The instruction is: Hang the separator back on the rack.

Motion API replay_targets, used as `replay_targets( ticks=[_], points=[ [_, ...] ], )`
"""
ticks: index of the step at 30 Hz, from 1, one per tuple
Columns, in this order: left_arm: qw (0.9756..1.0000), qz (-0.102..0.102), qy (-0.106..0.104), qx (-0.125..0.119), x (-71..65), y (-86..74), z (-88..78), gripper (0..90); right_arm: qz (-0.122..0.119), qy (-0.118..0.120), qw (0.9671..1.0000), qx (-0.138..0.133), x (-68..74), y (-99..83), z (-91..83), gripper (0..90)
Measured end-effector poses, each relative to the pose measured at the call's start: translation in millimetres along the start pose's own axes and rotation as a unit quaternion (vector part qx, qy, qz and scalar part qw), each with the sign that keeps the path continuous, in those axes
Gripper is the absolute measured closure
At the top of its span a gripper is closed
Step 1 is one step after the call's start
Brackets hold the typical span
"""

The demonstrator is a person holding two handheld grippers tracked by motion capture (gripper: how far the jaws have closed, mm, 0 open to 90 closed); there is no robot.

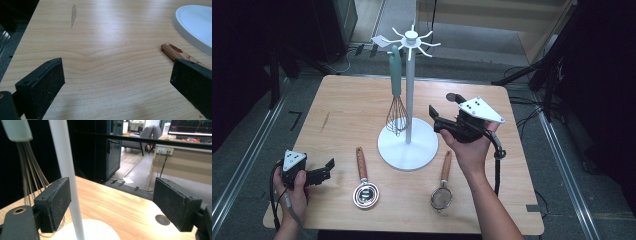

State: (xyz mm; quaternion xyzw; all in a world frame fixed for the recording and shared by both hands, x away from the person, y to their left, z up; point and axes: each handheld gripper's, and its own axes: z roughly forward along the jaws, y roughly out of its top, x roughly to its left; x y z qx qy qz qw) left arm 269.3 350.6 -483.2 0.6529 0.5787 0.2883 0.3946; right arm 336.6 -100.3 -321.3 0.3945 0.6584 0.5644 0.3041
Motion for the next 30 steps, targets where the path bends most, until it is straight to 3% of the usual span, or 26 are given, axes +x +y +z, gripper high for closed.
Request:
replay_targets(
  ticks=[5, 13, 19, 30],
  points=[
    [1.0, -0.001, 0.0, -0.001, -0.2, 0.0, 0.1, 0.0, 0.007, -0.014, 0.9999, 0.006, -3.3, -10.0, -0.7, 20.6],
    [1.0, 0.0, 0.0, 0.0, -0.1, 0.0, 0.0, 0.0, 0.027, -0.03, 0.9989, 0.022, -13.1, -32.1, -3.5, 37.5],
    [1.0, 0.0, -0.001, -0.001, 0.1, 0.0, 0.1, 0.0, 0.036, -0.042, 0.9978, 0.036, -16.6, -49.5, -5.7, 39.9],
    [1.0, 0.001, 0.0, 0.001, 0.2, 0.0, -0.1, 0.0, 0.069, -0.037, 0.9941, 0.076, -26.9, -80.2, -14.3, 50.6]
  ],
)
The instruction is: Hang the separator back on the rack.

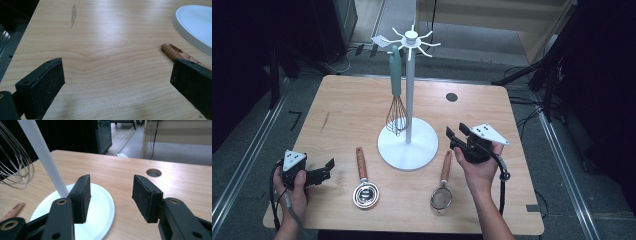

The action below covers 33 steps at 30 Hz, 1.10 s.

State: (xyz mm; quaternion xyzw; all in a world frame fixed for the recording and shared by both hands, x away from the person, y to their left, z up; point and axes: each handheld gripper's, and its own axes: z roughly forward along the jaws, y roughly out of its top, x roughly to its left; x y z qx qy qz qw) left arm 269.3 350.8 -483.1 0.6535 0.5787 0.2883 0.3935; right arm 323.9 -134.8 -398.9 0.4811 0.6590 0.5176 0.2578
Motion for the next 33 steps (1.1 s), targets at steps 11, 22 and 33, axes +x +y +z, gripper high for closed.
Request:
replay_targets(
  ticks=[11, 22, 33],
  points=[
    [1.0, -0.001, 0.0, -0.001, 0.0, 0.0, -0.1, 0.0, 0.038, 0.003, 0.9988, 0.033, -5.1, -31.4, 2.2, 55.5],
    [1.0, 0.0, 0.0, 0.0, -0.2, 0.0, 0.0, 0.0, 0.048, 0.001, 0.9947, 0.09, -7.6, -55.8, -1.5, 69.9],
    [1.0, -0.001, -0.002, 0.0, 0.0, 0.0, 0.1, 0.0, 0.074, 0.012, 0.9907, 0.113, -6.9, -78.6, -13.3, 84.0]
  ],
)
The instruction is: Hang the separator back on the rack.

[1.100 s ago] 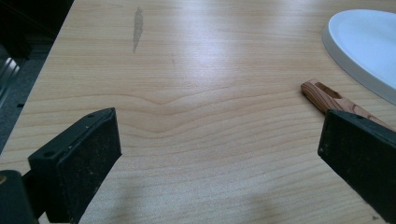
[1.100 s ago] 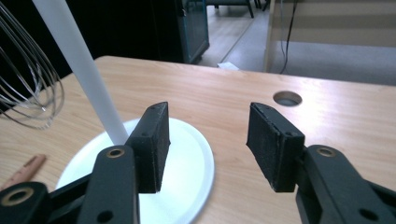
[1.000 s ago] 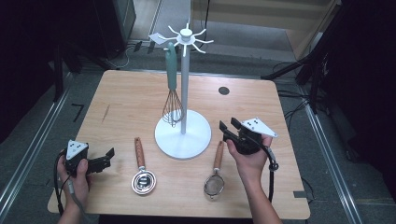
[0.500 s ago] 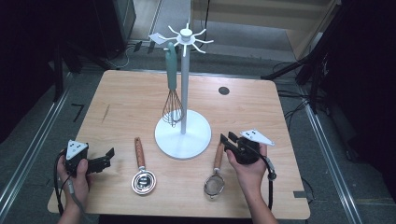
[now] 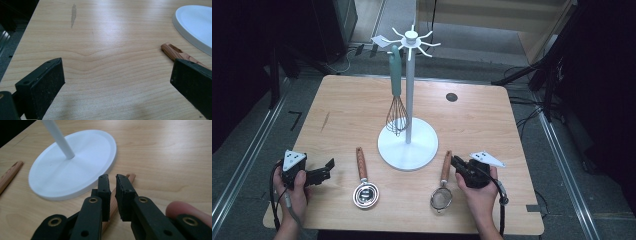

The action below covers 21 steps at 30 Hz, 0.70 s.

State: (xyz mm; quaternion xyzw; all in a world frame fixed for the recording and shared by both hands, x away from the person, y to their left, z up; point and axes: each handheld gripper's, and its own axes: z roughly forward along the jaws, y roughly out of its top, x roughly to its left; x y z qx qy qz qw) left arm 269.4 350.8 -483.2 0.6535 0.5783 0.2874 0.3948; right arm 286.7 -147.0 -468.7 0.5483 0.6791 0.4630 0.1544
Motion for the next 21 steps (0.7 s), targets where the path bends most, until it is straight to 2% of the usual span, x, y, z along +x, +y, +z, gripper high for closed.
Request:
replay_targets(
  ticks=[7, 12, 21],
  points=[
    [1.0, 0.002, 0.0, 0.001, -0.3, 0.1, 0.1, 0.0, -0.028, -0.002, 0.9995, 0.015, 10.0, -12.3, -8.3, 87.4],
    [1.0, 0.002, 0.0, 0.003, -0.3, 0.3, 0.3, 0.0, -0.032, 0.015, 0.999, 0.028, 15.4, -20.9, -16.8, 88.9],
    [1.0, 0.005, 0.001, 0.003, -0.7, 0.3, 0.5, 0.0, -0.024, 0.046, 0.9978, 0.042, 19.7, -35.0, -33.0, 90.0]
  ],
)
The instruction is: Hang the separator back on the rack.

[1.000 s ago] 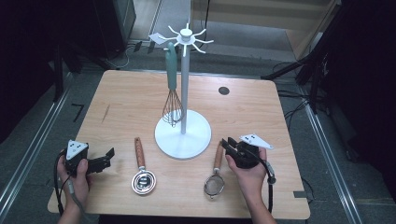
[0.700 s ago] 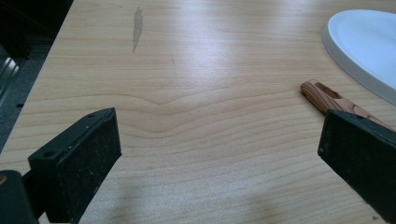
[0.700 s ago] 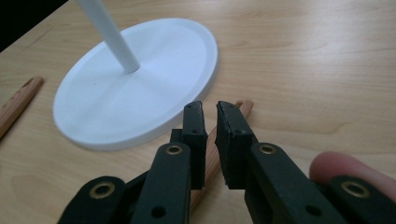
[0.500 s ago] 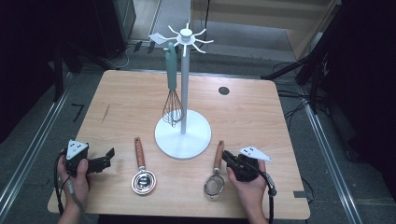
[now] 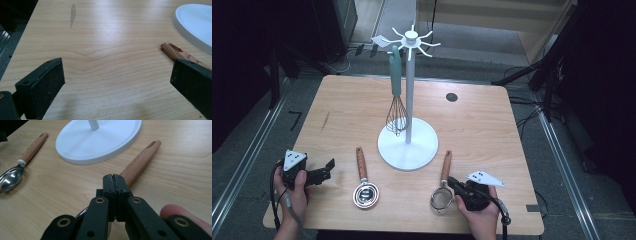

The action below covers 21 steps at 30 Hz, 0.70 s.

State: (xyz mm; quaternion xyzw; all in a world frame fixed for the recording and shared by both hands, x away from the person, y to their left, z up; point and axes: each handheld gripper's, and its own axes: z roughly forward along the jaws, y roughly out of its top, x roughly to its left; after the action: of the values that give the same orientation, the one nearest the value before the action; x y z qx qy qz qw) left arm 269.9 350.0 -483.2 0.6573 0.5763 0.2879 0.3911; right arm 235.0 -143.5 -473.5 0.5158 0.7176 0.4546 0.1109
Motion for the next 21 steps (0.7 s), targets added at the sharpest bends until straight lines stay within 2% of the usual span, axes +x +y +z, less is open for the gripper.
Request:
replay_targets(
  ticks=[3, 6, 9, 14, 18, 21],
  points=[
    [1.0, -0.002, 0.001, 0.0, 0.0, 0.0, 0.0, 0.0, 0.002, 0.011, 0.9999, 0.004, 0.5, -3.3, -3.0, 90.0],
    [1.0, -0.003, 0.001, 0.001, 0.2, 0.1, 0.1, 0.0, -0.006, 0.018, 0.9998, 0.003, 2.4, -4.8, -6.1, 90.0],
    [1.0, -0.002, 0.002, 0.001, 0.1, 0.1, 0.2, 0.0, -0.009, 0.019, 0.9997, 0.013, 2.1, -7.1, -5.3, 90.0],
    [1.0, -0.003, 0.0, 0.001, 0.4, 0.0, 0.1, 0.0, -0.005, 0.009, 0.9996, 0.028, -2.1, -10.0, -3.7, 90.0],
    [1.0, -0.003, 0.001, 0.0, 0.2, 0.0, 0.1, 0.0, 0.005, 0.002, 0.9987, 0.05, -7.7, -13.8, 0.6, 90.0],
    [1.0, -0.004, 0.0, 0.0, 0.6, 0.0, 0.1, 0.0, 0.007, -0.01, 0.9983, 0.057, -9.0, -14.6, 2.8, 90.0]
  ],
)
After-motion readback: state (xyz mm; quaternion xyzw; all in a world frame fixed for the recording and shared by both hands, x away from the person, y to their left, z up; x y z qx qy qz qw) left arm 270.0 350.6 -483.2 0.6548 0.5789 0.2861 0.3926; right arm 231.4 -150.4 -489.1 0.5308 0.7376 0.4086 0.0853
